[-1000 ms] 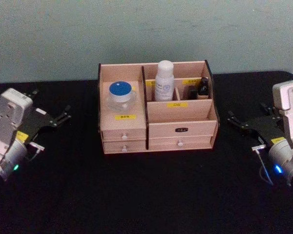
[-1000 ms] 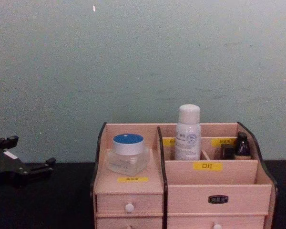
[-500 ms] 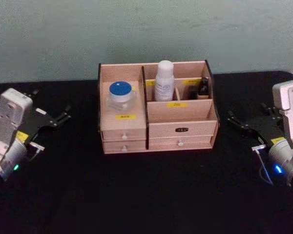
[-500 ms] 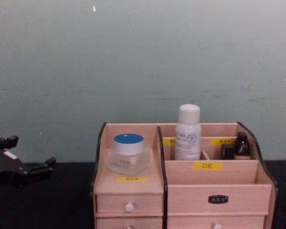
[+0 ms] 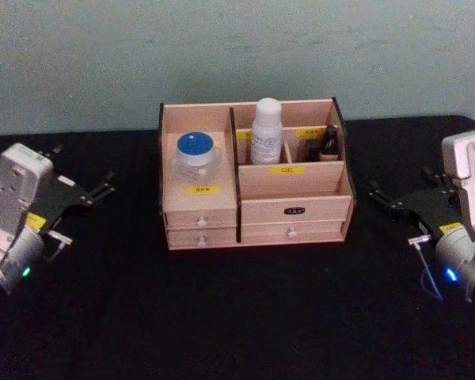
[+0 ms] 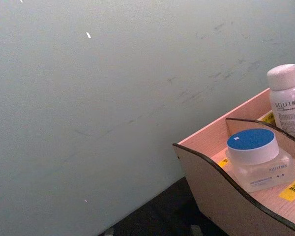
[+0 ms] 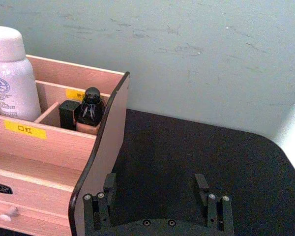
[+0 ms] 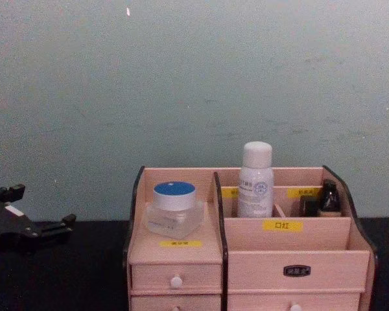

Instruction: Pick up the facial cleanser and watermelon frost from the table and place them into the tiered storage box.

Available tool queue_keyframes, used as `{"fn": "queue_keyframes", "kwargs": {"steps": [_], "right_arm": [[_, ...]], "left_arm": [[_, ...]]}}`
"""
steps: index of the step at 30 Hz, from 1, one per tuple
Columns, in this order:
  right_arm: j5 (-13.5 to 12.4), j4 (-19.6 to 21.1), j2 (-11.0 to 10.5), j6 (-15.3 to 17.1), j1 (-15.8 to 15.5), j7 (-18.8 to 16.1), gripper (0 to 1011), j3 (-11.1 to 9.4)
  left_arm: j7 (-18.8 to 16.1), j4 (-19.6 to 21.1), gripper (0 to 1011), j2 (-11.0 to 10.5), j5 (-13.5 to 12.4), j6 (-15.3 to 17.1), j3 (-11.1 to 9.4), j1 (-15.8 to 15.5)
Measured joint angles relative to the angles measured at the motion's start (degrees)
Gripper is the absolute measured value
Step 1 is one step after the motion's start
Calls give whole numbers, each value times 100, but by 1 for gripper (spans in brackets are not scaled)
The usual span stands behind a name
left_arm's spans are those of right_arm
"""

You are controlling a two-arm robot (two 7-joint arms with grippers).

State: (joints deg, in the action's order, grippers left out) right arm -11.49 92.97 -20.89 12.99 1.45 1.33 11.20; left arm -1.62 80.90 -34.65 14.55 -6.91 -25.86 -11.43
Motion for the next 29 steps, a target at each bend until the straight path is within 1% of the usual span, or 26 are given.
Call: {"fn": "queue_keyframes", "kwargs": {"steps": [29], "right_arm": [[0,0,0,0,0,0,1000,0]], "left_arm": [[0,0,1001,0,0,0,0,0]]}}
